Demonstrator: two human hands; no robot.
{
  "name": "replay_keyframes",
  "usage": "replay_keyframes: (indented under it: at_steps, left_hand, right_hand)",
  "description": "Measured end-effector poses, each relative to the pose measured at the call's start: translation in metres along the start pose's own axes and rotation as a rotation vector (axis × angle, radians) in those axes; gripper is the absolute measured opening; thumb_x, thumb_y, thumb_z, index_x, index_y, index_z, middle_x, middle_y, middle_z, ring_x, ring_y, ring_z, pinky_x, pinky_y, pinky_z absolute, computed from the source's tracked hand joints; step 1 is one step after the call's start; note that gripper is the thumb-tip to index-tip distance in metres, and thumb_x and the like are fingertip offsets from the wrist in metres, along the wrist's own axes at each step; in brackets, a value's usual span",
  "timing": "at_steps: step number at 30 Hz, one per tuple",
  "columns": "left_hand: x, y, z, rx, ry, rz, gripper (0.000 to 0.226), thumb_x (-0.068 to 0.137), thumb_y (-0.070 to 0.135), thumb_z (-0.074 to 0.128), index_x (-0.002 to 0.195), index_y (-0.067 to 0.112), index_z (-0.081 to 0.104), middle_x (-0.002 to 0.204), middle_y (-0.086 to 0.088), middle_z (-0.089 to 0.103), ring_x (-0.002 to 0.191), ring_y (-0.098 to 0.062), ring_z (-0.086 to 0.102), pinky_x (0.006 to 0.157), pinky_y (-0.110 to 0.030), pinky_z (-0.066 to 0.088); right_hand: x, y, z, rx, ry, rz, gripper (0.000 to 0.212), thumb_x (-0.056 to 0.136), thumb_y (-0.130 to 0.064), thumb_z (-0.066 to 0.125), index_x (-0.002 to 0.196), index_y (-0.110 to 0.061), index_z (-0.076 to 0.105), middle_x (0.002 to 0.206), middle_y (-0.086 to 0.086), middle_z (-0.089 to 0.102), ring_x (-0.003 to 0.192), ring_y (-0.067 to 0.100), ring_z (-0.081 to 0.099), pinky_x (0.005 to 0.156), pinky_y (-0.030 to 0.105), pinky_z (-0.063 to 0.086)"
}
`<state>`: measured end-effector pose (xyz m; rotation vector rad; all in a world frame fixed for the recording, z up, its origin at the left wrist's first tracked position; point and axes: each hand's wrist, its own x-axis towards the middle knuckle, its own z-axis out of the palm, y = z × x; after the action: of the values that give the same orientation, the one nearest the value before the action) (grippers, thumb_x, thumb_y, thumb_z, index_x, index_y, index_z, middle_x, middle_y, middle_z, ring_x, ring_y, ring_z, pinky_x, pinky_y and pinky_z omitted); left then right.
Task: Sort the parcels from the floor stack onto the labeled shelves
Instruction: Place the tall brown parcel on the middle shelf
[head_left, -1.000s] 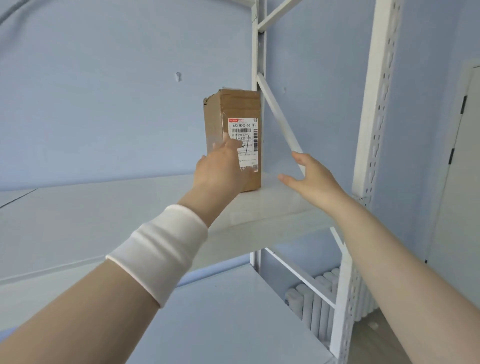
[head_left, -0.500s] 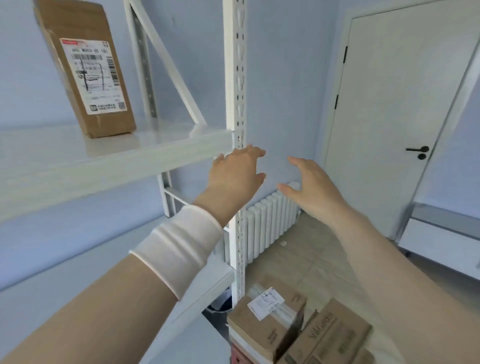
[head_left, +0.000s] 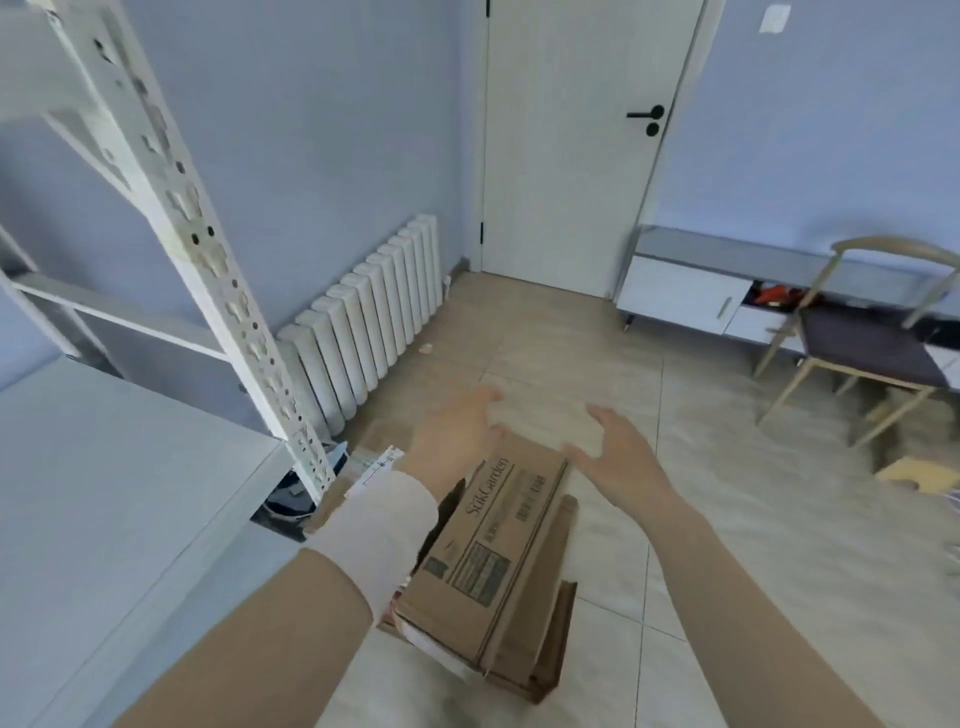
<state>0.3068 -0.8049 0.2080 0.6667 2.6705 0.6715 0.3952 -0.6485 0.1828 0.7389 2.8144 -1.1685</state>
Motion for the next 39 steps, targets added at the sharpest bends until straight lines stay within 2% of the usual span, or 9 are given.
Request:
replay_keyframes:
  at_steps: [3,9,14,23,30,33,36,38,39]
  left_hand:
    - [0.025,-0.029,0.044,-0.092,-0.146,-0.072,0.052,0.092,0.03,0.053,0.14,0.022,0.035,0.133,-0.006,0.053,0.119,-0.026,0.052,0.101,-0.037,0.042]
    - [0.05,-0.091,0.116,-0.274,-0.322,-0.279,0.058,0.092,0.028,0.056,0.142,0.017,0.031,0.14,-0.002,0.048,0.126,-0.022,0.048,0.101,-0.036,0.04]
    - [0.064,-0.131,0.164,-0.381,-0.321,-0.44,0.069,0.089,0.028,0.06,0.146,0.014,0.023,0.145,-0.006,0.041,0.133,-0.024,0.04,0.107,-0.038,0.036]
    - [0.071,-0.176,0.213,-0.421,-0.268,-0.559,0.067,0.09,0.03,0.059,0.146,0.012,0.026,0.141,-0.005,0.045,0.128,-0.022,0.045,0.103,-0.036,0.039]
    - [0.07,-0.181,0.217,-0.392,-0.271,-0.497,0.06,0.086,0.037,0.063,0.136,0.016,0.039,0.131,-0.002,0.054,0.118,-0.019,0.052,0.086,-0.027,0.041]
    - [0.066,-0.169,0.21,-0.408,-0.278,-0.46,0.058,0.085,0.038,0.063,0.135,0.018,0.04,0.132,-0.002,0.053,0.118,-0.019,0.052,0.092,-0.032,0.042]
    - [0.063,-0.144,0.198,-0.445,-0.302,-0.366,0.059,0.087,0.035,0.061,0.138,0.017,0.038,0.135,-0.001,0.051,0.122,-0.018,0.049,0.094,-0.028,0.038]
    - [0.064,-0.122,0.191,-0.464,-0.335,-0.278,0.059,0.088,0.037,0.06,0.14,0.02,0.038,0.136,0.0,0.049,0.124,-0.016,0.047,0.096,-0.027,0.036]
    - [0.065,-0.11,0.187,-0.469,-0.359,-0.235,0.059,0.088,0.038,0.06,0.14,0.022,0.038,0.137,0.001,0.049,0.123,-0.016,0.048,0.098,-0.028,0.037]
  right_hand:
    - [0.004,0.037,0.031,0.131,-0.036,0.178,0.07,0.089,-0.036,0.06,0.147,-0.018,0.025,0.153,0.0,0.029,0.14,0.018,0.028,0.112,0.035,0.028]
    - [0.004,0.093,0.113,0.404,-0.144,0.506,0.071,0.088,-0.04,0.059,0.147,-0.017,0.025,0.151,0.003,0.033,0.138,0.02,0.033,0.107,0.032,0.032]
    - [0.002,0.13,0.177,0.562,-0.223,0.703,0.08,0.085,-0.043,0.062,0.148,-0.016,0.021,0.153,0.006,0.03,0.139,0.021,0.031,0.112,0.038,0.032]
    - [0.014,0.157,0.245,0.774,-0.285,0.81,0.086,0.086,-0.044,0.059,0.151,-0.02,0.009,0.155,0.001,0.025,0.14,0.018,0.029,0.113,0.035,0.028]
    - [0.011,0.155,0.256,0.983,-0.166,0.756,0.081,0.084,-0.037,0.064,0.148,-0.029,0.015,0.143,-0.005,0.04,0.129,0.014,0.043,0.107,0.038,0.041]
    - [0.006,0.153,0.242,1.016,-0.105,0.748,0.071,0.084,-0.036,0.064,0.14,-0.036,0.02,0.133,-0.006,0.048,0.119,0.013,0.051,0.096,0.034,0.048]
    - [-0.002,0.152,0.216,1.045,-0.02,0.765,0.07,0.082,-0.038,0.065,0.14,-0.033,0.026,0.129,0.003,0.055,0.114,0.018,0.057,0.086,0.033,0.052]
    - [-0.009,0.15,0.192,1.087,0.059,0.792,0.059,0.085,-0.037,0.063,0.135,-0.032,0.032,0.119,0.002,0.061,0.104,0.017,0.062,0.075,0.031,0.052]
    - [-0.014,0.151,0.179,1.118,0.098,0.805,0.056,0.085,-0.037,0.062,0.133,-0.03,0.034,0.114,0.001,0.063,0.101,0.017,0.063,0.077,0.033,0.053]
